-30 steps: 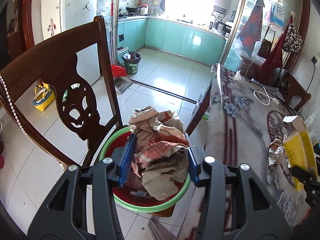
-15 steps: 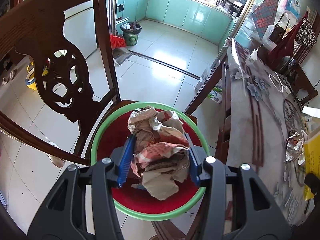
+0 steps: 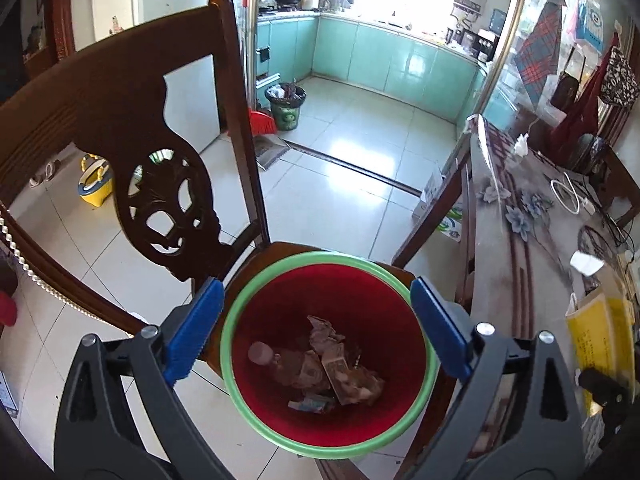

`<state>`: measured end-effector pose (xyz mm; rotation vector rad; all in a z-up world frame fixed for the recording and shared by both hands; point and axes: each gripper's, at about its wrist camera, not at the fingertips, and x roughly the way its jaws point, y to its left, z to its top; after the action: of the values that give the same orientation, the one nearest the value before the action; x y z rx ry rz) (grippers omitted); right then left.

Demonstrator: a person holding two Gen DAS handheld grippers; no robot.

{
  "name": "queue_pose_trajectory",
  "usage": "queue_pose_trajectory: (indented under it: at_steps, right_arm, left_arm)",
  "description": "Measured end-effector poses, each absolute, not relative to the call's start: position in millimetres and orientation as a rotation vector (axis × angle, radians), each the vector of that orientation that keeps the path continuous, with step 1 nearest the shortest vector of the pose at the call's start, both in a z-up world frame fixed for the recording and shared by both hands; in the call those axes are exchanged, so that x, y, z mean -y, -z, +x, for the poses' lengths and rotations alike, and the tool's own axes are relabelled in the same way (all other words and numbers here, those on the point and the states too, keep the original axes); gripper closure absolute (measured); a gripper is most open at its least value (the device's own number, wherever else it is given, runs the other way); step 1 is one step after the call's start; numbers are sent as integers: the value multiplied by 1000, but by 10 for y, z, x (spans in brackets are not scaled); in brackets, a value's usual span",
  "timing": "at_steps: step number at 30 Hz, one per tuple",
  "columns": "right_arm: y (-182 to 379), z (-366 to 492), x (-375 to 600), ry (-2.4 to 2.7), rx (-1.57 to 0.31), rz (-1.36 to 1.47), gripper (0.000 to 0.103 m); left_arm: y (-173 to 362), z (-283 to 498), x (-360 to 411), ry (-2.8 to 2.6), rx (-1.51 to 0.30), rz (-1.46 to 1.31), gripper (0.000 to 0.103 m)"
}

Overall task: Collect trash
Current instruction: 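Open the left tool to drop the crumpled paper into the bin, then open the right tool to drop the yellow box into the bin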

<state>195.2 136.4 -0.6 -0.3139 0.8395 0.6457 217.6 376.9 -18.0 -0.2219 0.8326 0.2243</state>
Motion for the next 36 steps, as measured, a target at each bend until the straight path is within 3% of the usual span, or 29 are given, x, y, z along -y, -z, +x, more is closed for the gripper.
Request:
queue_pose_trajectory:
  at_steps: [10,25,28,29,31,36]
  right_arm:
    - [181,2011,-1982,-719,-840,-347,76]
    - [635,2300,-2805,-761,-896,-460,74]
    - [728,2323,-2877,-761,-911,-484,65]
    - [735,2321,-2882,-754,-909,-488,50]
    - [712,2295,-2870,-745,-886,-490,33]
    - [616,2237,-2786,-736,-864,-491,25]
  left_arm:
    - [-347,1790,-4086,-347,-620,-254,7]
    - [-474,1707,-4136,-355,-581,-246,7]
    - [-481,1701,-4151,-364,-580,-243,7]
    - [-487,1696,-4159,-366,-577,-246,7]
    - [-494,1689,-4163,-372,-572,-250,7]
    - [-524,1657,-4178,-394,-553,-250,6]
